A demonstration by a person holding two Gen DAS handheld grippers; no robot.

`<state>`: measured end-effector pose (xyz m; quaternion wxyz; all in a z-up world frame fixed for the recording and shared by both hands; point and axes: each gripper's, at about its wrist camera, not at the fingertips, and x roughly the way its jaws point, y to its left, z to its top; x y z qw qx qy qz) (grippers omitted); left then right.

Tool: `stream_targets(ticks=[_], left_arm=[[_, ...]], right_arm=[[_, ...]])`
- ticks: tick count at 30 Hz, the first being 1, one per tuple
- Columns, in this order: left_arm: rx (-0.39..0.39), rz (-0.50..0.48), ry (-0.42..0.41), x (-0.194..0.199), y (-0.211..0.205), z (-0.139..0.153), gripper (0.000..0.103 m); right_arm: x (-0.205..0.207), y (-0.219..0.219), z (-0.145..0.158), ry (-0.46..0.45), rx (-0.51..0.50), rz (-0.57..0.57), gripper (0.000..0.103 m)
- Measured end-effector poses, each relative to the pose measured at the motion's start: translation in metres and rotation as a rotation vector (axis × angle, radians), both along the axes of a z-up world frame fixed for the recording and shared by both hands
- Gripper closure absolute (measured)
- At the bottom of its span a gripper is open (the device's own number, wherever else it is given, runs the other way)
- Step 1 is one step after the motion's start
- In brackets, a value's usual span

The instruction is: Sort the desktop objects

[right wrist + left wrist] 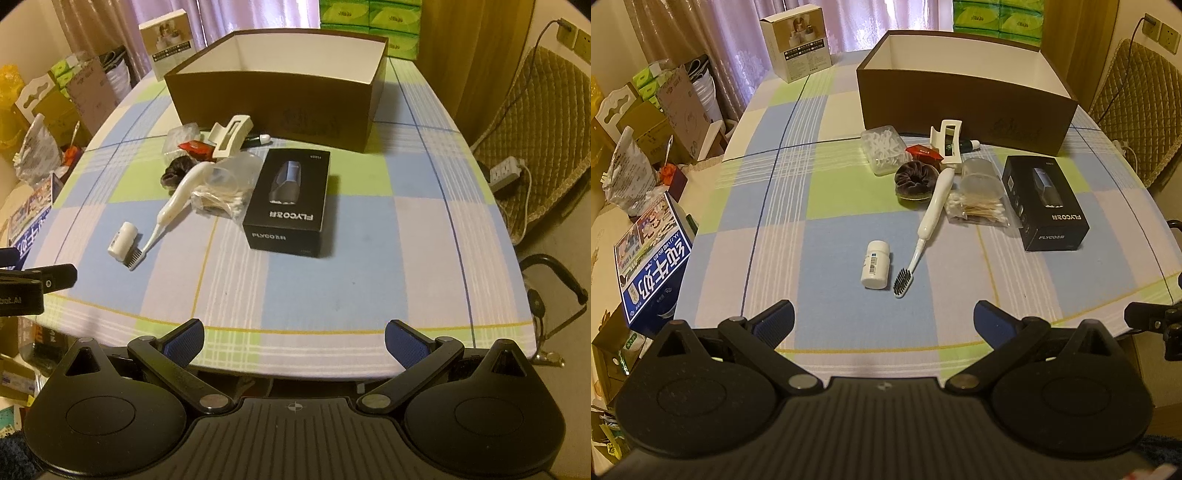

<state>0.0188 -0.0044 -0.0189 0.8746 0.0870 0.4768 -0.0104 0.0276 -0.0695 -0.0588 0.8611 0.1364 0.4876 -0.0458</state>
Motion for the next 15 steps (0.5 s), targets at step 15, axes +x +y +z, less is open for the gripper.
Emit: stream_targets(ticks=[15], left_arm=[[0.003, 0.013, 0.008, 0.027, 0.021, -0.017, 0.001]], right_arm=[[0.014, -0.010, -0.007, -0.026, 0.022, -0.028, 0.002]])
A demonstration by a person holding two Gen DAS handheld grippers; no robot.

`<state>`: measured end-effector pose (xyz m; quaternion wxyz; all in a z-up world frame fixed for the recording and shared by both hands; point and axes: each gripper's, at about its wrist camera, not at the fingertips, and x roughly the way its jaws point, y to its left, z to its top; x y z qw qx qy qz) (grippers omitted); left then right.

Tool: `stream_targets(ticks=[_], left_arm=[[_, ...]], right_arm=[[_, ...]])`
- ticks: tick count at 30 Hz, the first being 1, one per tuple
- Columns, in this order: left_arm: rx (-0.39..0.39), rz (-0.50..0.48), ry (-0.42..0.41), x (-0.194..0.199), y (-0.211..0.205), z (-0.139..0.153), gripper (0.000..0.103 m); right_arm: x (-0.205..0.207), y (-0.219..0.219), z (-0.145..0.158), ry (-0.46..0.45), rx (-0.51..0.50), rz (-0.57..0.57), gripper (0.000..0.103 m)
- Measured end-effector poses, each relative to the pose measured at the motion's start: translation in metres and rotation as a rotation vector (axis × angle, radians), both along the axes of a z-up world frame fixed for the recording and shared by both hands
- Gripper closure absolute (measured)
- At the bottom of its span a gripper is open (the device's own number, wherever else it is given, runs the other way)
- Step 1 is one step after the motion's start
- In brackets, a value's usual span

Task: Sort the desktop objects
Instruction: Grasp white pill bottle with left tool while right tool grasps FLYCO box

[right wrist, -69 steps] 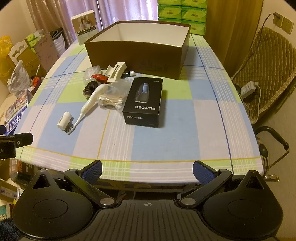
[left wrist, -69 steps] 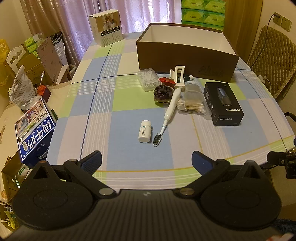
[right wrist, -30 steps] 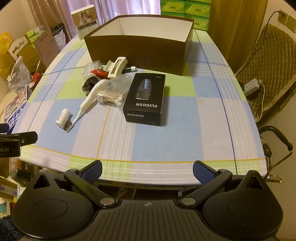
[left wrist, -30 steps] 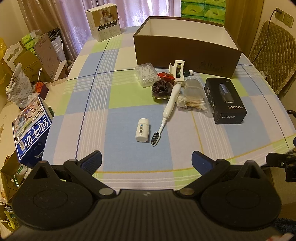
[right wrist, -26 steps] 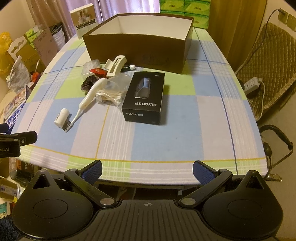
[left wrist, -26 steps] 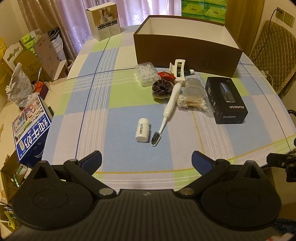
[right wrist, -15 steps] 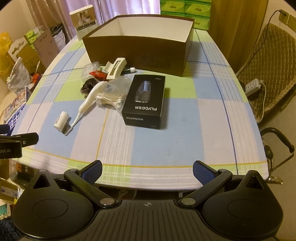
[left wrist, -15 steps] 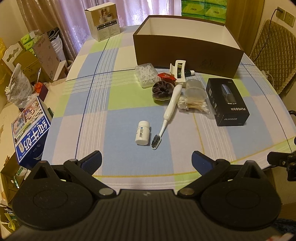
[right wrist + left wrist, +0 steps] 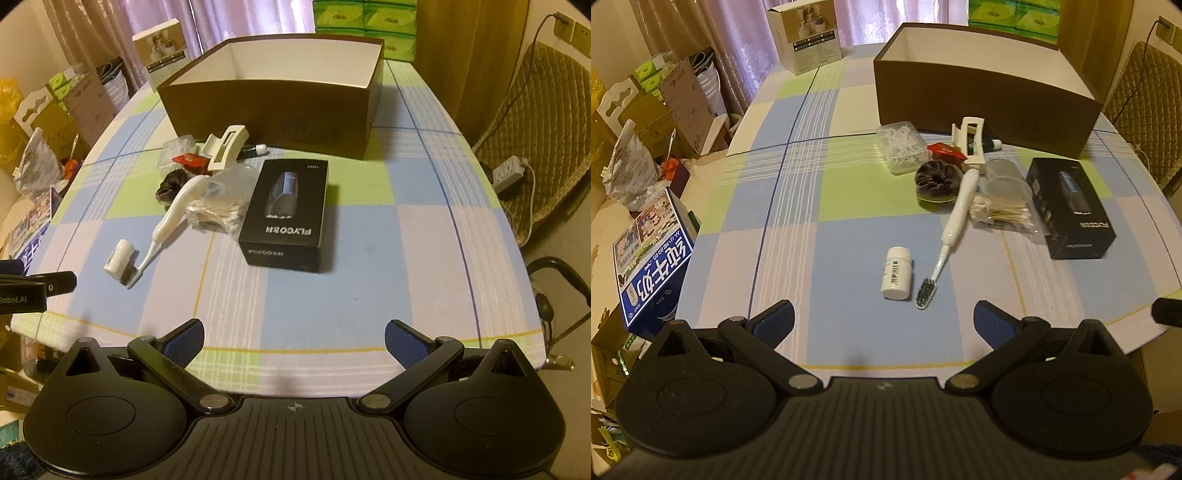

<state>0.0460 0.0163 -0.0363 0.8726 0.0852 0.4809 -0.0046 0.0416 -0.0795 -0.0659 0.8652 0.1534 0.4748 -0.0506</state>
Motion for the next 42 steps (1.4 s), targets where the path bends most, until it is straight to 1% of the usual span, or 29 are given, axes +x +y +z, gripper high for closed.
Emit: stream_targets(ticks=[1, 3, 5, 10, 12, 13, 16, 18, 21, 25, 28, 31, 32, 37, 42], left_arm=[[-0.002, -0.002, 0.000, 0.003, 0.002, -0.003, 0.001], [-0.001, -0.002, 0.001, 0.007, 0.006, -0.008, 0.006], [-0.001, -0.005, 0.000, 0.011, 0.009, -0.013, 0.007], [0.007, -0.028, -0.009, 0.024, 0.013, -0.022, 0.017], [0.006, -0.046, -0.011, 0.029, 0.014, -0.026, 0.027], [0.009, -0.057, -0.008, 0.033, 0.014, -0.029, 0.029], [0.013, -0.082, 0.001, 0.040, 0.015, -0.037, 0.039], [0.010, -0.099, 0.020, 0.047, 0.016, -0.044, 0.050], [-0.003, -0.125, 0.045, 0.056, 0.017, -0.053, 0.060], [-0.017, -0.161, 0.079, 0.067, 0.017, -0.061, 0.064], [-0.031, -0.186, 0.103, 0.073, 0.015, -0.066, 0.069], [-0.033, -0.215, 0.129, 0.079, 0.012, -0.072, 0.076], [-0.036, -0.219, 0.135, 0.081, 0.012, -0.074, 0.080], [-0.046, -0.222, 0.136, 0.095, 0.019, -0.078, 0.080], [-0.064, -0.196, 0.130, 0.117, 0.031, -0.077, 0.080]], right_arm=[[0.001, -0.001, -0.001, -0.004, 0.000, -0.004, 0.002], [0.005, -0.004, -0.004, -0.015, 0.003, -0.014, 0.002], [0.008, -0.006, -0.006, -0.025, -0.002, -0.024, 0.002], [0.018, -0.012, -0.015, -0.043, 0.005, -0.038, 0.002], [0.022, -0.013, -0.019, -0.043, 0.007, -0.046, 0.002], [0.023, -0.014, -0.020, -0.041, 0.008, -0.048, 0.002], [0.028, -0.017, -0.024, -0.033, 0.016, -0.063, 0.002], [0.031, -0.019, -0.026, -0.028, 0.019, -0.077, 0.002], [0.035, -0.024, -0.028, -0.022, 0.022, -0.103, 0.002], [0.040, -0.029, -0.029, -0.014, 0.027, -0.134, 0.002], [0.045, -0.030, -0.030, -0.011, 0.031, -0.150, 0.002], [0.052, -0.031, -0.030, -0.009, 0.034, -0.161, 0.002], [0.054, -0.031, -0.030, -0.009, 0.036, -0.163, 0.002], [0.069, -0.029, -0.033, -0.007, 0.040, -0.160, 0.002], [0.089, -0.023, -0.038, 0.000, 0.029, -0.130, 0.002]])
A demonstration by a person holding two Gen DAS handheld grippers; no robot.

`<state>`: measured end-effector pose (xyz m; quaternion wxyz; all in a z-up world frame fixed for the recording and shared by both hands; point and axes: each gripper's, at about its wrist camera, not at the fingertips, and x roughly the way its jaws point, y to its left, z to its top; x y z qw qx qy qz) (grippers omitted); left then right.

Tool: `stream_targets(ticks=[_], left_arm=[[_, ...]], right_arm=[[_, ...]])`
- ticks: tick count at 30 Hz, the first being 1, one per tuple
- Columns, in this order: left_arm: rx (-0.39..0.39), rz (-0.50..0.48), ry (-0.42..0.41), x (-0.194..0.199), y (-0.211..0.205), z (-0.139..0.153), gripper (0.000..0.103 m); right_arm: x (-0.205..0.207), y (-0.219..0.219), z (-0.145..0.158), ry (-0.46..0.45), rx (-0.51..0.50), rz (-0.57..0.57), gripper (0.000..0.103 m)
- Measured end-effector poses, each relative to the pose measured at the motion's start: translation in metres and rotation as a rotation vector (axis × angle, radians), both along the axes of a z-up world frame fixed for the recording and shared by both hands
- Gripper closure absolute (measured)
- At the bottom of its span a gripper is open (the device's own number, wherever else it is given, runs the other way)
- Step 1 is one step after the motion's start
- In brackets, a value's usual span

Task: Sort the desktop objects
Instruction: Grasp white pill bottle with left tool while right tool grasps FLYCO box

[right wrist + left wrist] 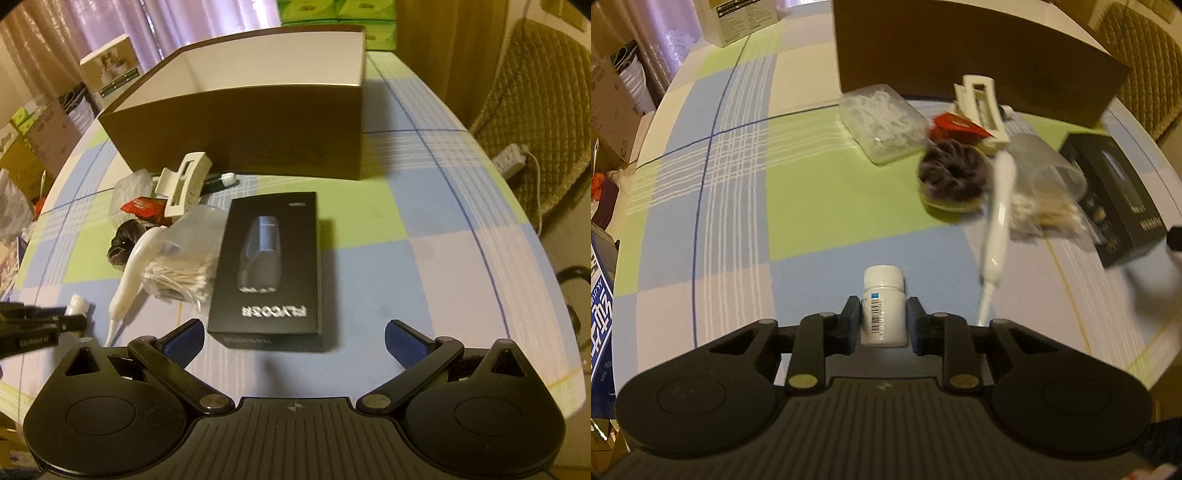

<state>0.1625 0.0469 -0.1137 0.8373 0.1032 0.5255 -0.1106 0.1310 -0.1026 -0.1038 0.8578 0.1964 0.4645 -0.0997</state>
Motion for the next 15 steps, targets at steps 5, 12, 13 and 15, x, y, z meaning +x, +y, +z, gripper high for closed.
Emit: stream_targets(ticks=[5, 12, 13, 15], left_arm=[[-0.009, 0.022, -0.011, 0.022, 0.007, 0.000, 0.080], [-0.027, 0.011, -0.015, 0.045, 0.007, -0.001, 0.080], [-0.029, 0.008, -0.015, 0.047, 0.007, -0.001, 0.080], [-0.032, 0.001, -0.015, 0.051, 0.006, -0.001, 0.080]], right_arm=[[0.025, 0.007, -0.008, 0.008, -0.020, 0.029, 0.002], [0.059, 0.011, -0.025, 0.044, -0.077, 0.017, 0.010], [0.063, 0.010, -0.027, 0.048, -0.079, 0.011, 0.013], [0.070, 0.008, -0.030, 0.056, -0.076, 0.002, 0.018]])
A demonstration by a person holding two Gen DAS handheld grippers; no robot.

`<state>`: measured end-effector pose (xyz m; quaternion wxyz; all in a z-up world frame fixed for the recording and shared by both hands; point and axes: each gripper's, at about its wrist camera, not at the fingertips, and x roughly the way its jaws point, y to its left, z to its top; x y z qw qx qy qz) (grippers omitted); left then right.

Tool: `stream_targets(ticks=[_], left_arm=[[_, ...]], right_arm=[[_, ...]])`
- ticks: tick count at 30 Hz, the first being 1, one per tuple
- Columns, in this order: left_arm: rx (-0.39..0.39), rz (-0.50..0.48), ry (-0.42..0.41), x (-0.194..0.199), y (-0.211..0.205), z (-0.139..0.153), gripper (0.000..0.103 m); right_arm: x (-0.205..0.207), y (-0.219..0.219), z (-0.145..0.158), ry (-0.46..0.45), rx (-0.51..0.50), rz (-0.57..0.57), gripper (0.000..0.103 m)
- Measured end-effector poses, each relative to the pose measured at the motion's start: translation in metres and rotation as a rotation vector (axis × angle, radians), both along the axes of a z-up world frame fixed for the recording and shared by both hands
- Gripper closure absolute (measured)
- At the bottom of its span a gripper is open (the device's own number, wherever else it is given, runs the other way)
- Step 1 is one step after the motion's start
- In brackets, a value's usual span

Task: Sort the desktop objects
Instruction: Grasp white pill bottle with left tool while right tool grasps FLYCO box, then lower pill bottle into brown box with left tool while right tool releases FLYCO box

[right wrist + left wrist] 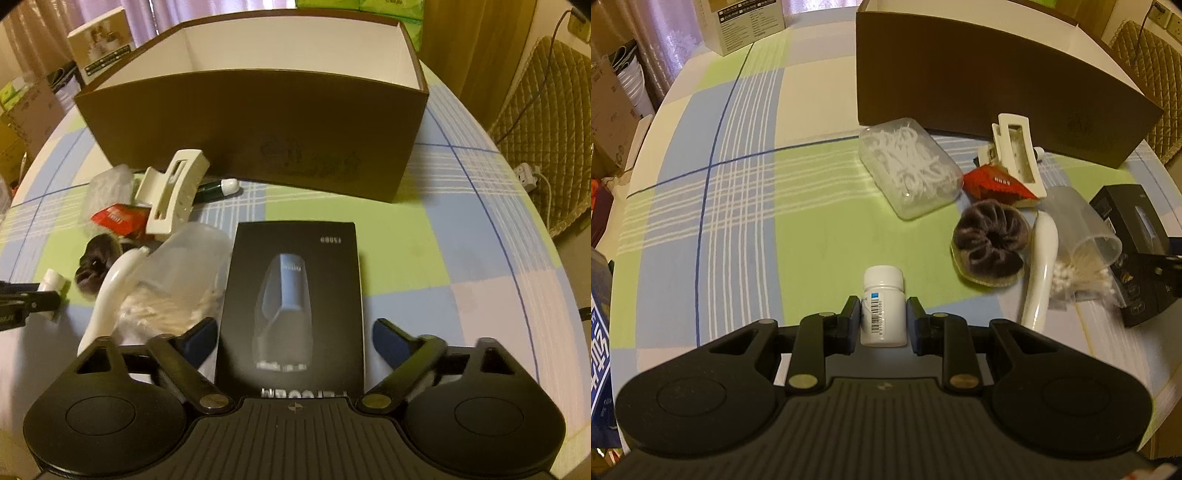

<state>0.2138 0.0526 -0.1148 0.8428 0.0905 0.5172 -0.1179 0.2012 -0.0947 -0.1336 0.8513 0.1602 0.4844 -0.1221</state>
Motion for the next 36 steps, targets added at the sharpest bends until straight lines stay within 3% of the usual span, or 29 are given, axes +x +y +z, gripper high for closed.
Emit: stream_targets(ticks=[3, 13, 19, 30, 36], left_arm=[[-0.002, -0.010, 0.000, 0.005, -0.001, 0.000, 0.080], [-0.021, -0.029, 0.004, 0.016, -0.003, 0.001, 0.081], [-0.047, -0.033, -0.034, 0.019, -0.002, 0.020, 0.081], [-0.131, -0.095, -0.181, 0.038, -0.016, 0.089, 0.081], [-0.151, -0.161, -0.237, 0.068, -0.040, 0.114, 0.081]], right_arm=[[0.009, -0.002, -0.003, 0.013, -0.005, -0.008, 0.025], [0.017, -0.002, 0.001, 0.024, -0.027, -0.031, 0.027], [0.012, -0.008, 0.019, -0.006, -0.028, -0.049, 0.027], [0.004, -0.036, 0.081, -0.139, 0.040, -0.082, 0.027], [0.025, -0.057, 0.121, -0.242, 0.039, -0.091, 0.027]])
